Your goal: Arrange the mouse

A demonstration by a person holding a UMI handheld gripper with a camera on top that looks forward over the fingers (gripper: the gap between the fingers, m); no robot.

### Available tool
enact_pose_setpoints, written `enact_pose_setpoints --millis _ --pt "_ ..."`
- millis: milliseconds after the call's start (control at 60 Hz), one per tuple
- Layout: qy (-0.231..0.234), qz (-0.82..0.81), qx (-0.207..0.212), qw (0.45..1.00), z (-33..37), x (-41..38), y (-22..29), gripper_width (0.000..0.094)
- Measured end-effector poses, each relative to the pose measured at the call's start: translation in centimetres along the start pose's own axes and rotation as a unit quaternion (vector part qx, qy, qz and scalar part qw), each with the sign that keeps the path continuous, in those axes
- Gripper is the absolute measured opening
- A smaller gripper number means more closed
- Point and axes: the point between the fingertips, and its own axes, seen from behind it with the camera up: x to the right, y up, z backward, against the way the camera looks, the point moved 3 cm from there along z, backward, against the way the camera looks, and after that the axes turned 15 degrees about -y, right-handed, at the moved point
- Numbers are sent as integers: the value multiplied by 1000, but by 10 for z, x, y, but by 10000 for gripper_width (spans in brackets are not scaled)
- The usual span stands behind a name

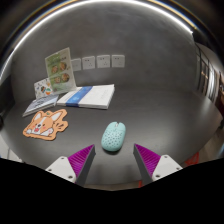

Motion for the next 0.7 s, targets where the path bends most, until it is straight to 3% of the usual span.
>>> enact_pose_setpoints --millis 217,483,567,700 --pt "55 -25 -42 997 -42 -7 0 812" --pt "56 39 -34 997 -68 -26 12 855" --pt "51 34 -39 997 -72 -26 14 571" --pt "50 25 -48 997 -74 -25 14 524"
